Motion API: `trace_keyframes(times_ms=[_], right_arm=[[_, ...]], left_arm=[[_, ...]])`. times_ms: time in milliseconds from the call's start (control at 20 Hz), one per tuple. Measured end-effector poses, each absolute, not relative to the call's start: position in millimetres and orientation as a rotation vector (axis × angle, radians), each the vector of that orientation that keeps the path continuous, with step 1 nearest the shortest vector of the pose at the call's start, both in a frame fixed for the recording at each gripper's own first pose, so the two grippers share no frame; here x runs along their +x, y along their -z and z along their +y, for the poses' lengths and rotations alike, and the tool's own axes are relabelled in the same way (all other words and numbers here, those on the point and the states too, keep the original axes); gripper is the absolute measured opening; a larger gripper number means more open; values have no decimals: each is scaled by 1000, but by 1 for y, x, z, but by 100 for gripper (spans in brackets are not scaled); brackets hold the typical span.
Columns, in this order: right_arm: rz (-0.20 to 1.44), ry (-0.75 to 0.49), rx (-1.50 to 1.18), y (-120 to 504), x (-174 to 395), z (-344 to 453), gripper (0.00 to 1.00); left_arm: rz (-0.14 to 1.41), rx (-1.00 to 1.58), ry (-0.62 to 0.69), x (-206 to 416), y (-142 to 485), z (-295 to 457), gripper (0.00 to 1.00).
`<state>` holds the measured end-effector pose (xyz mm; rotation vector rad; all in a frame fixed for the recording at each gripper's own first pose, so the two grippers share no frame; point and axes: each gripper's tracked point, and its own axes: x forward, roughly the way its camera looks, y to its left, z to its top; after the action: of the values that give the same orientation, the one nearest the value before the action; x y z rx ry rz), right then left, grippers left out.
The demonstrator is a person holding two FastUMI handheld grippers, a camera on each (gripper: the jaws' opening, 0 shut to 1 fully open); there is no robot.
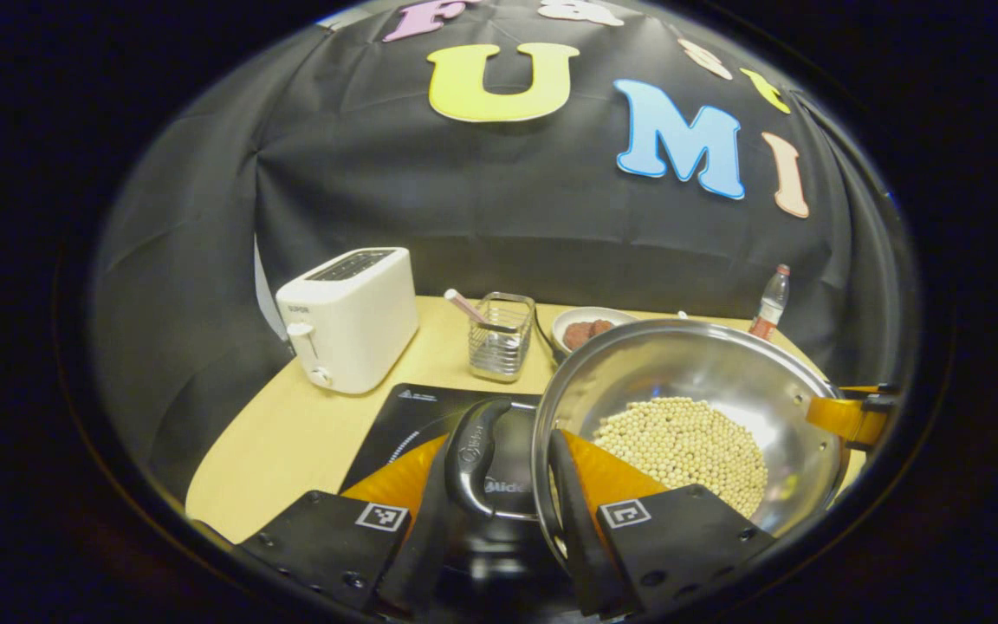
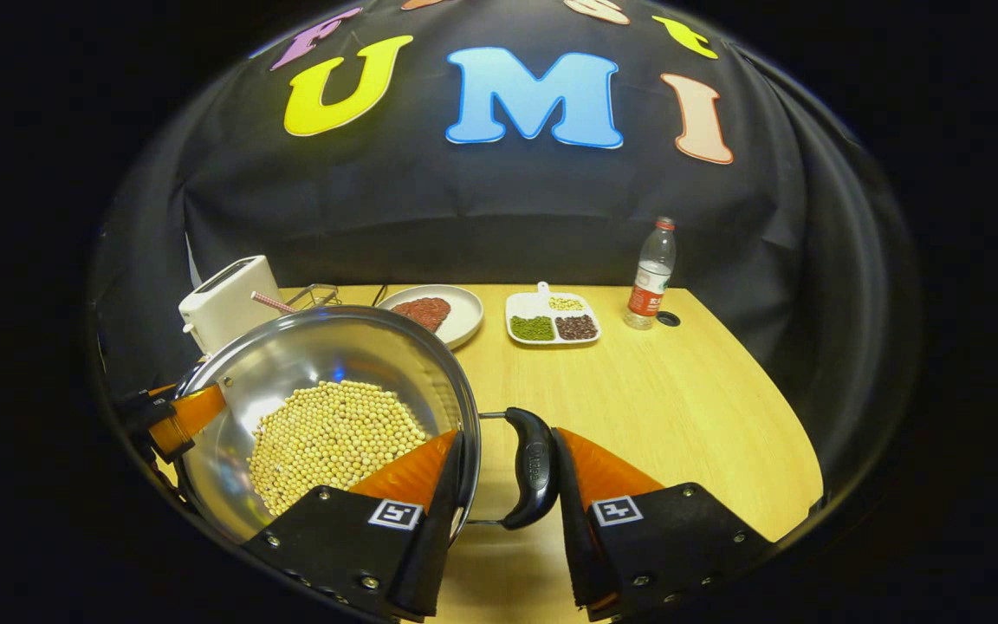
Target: First push the handle of the pot to place it horizontally, then grasp the pot with both hands and set it on the induction cooktop.
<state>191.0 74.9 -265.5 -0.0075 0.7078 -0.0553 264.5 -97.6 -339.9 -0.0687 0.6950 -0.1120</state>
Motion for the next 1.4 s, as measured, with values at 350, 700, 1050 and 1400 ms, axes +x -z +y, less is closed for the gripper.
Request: trace_keyframes(times_ms=[350, 700, 1050, 1400], right_arm=[[723, 29, -13, 275, 203, 130, 57], [754, 1, -14, 289, 209, 172, 57], [779, -20, -18, 298, 209, 196, 57], [785, -23, -11, 304, 207, 197, 57]], left_arm=[[710, -74, 88, 272, 349, -78, 63], [739, -78, 58, 274, 344, -75, 66], [759, -83, 36, 273, 346, -78, 63], [755, -84, 35, 272, 346, -78, 67]])
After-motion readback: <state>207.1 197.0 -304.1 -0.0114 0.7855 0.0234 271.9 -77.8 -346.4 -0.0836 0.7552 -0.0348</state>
